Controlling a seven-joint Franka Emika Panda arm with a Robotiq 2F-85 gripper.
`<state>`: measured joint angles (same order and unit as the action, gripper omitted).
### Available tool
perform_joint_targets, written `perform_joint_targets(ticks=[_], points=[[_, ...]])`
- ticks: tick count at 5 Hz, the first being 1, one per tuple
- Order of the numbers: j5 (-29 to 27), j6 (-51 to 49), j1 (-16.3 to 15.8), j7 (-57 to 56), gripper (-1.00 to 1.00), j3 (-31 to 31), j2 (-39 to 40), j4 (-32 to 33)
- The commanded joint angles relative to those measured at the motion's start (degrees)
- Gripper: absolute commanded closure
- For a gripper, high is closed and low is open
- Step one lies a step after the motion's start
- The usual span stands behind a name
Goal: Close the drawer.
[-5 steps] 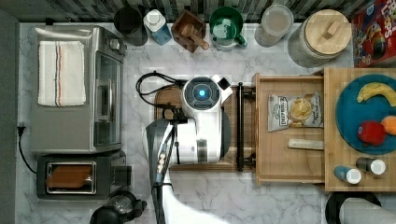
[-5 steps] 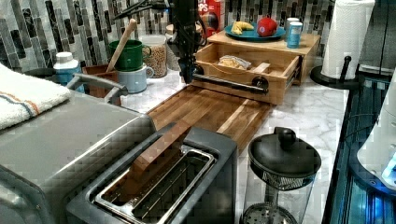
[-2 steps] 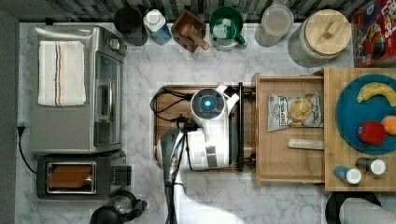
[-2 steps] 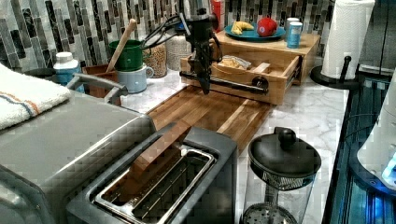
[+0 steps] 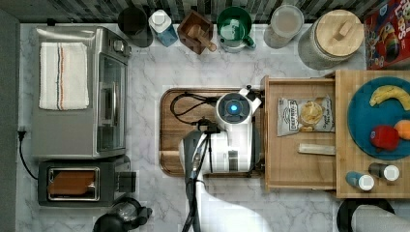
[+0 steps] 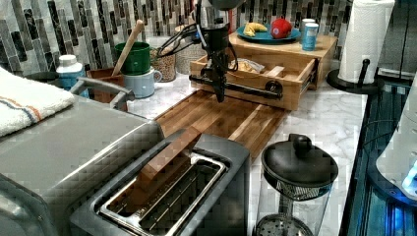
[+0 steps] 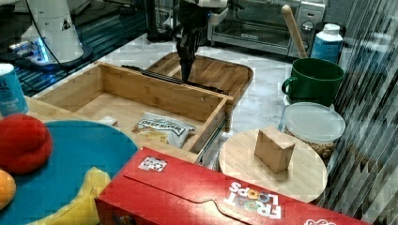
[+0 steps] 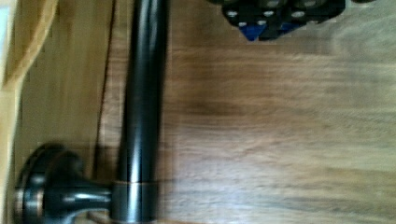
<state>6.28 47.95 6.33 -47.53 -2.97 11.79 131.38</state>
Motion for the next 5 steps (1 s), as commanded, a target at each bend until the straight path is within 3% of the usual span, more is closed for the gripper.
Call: perform_joint_targets(ticks=[1,4,5], points=[[2.3,-5.1,2.9,-6.8,1.0,2.5,-2.3,-3.0],[2.3,-0.4,8.8,-20.6,1.0,6.7,1.7,-8.6],[0.1,-7.4,11.1,-24.2,1.0,7.8,4.2,-14.7]])
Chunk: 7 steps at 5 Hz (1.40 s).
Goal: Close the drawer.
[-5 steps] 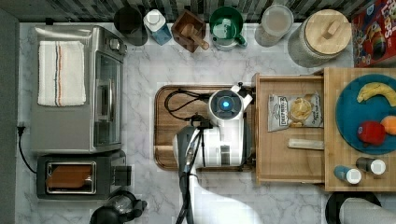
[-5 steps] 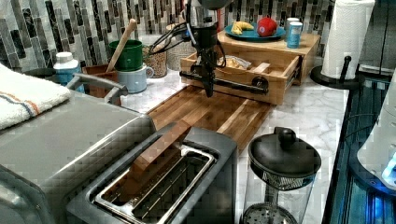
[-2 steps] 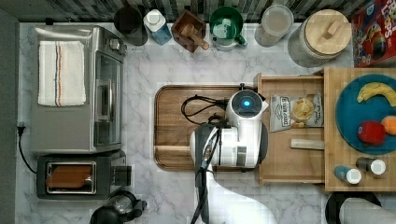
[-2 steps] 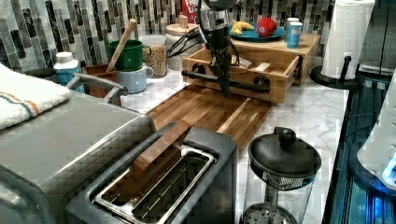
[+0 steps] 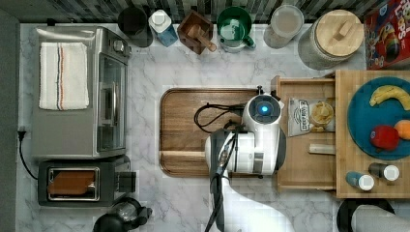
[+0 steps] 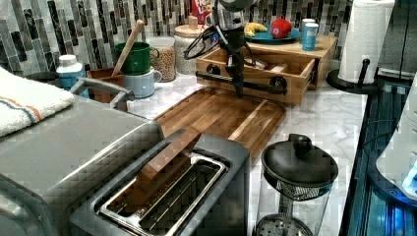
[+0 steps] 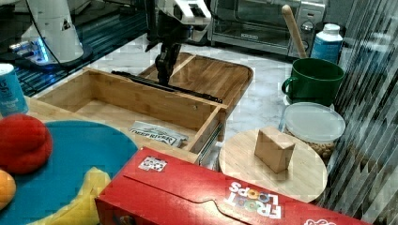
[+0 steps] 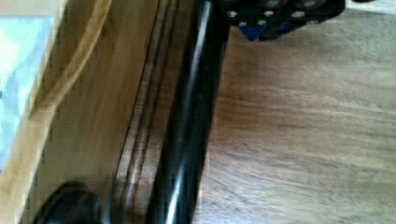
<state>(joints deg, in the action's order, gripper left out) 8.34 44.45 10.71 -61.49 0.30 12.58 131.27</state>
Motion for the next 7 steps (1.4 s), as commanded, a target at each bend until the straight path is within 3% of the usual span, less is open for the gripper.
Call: perform_joint_targets(ticks=[1,2,3,5,7], points=[[-5.2,1.3,10.1,-13.7,1.0,5.1,3.7,-13.7],[-8.1,5.9,13.1,-16.2,1.0,5.1,5.2,-14.3],[-8.7,7.8,14.1,-18.2,1.0,6.5,8.0,-16.4],[-4.2,5.3,16.0,-19.0,1.0,10.2,9.1,-21.9],[2.6,14.8,14.2,-11.9,1.0,13.4,7.8,-18.5]])
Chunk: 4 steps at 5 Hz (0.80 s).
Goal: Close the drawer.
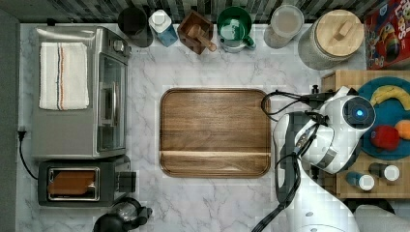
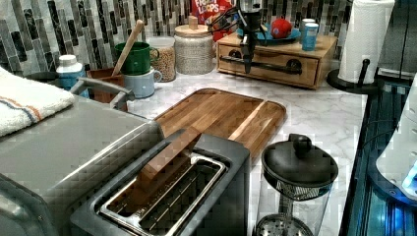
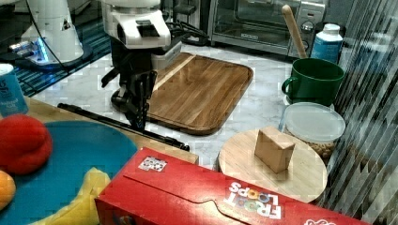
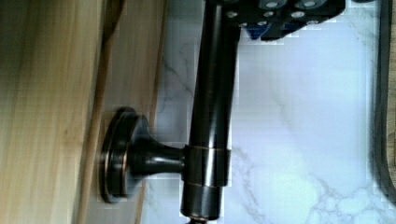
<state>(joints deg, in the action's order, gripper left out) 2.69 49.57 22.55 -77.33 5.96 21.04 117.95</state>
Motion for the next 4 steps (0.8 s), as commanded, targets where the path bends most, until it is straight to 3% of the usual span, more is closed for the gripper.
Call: perform_joint_targets(ticks=[1,2,4], points=[[9.9,10.4,1.8,5.8,1.0,7.9,-1.9,-3.5],[8.4,9.1,0.1,5.4,1.0,9.3,-2.3,-3.3],[8.7,6.8,-0.4,5.8,1.0,9.1,-3.0,-3.6]])
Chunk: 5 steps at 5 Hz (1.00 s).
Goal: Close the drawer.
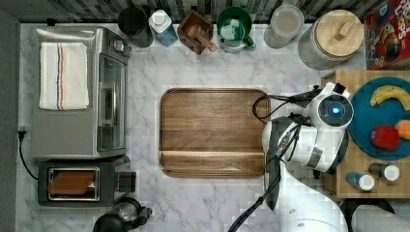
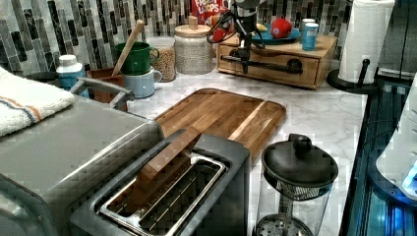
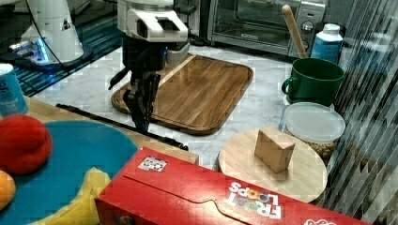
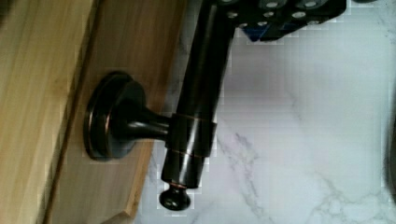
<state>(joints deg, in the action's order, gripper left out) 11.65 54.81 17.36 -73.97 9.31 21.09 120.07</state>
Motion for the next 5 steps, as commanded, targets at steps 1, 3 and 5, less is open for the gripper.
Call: perform_joint_targets(ticks=[1,3,5], points=[[-0.6,1.6,4.3,2.3,1.0,6.3,-3.0,-5.7],[-0.6,1.6,4.3,2.3,1.0,6.3,-3.0,-5.7],[-0.7,1.6,4.0,2.2,1.0,6.6,-3.0,-5.7]])
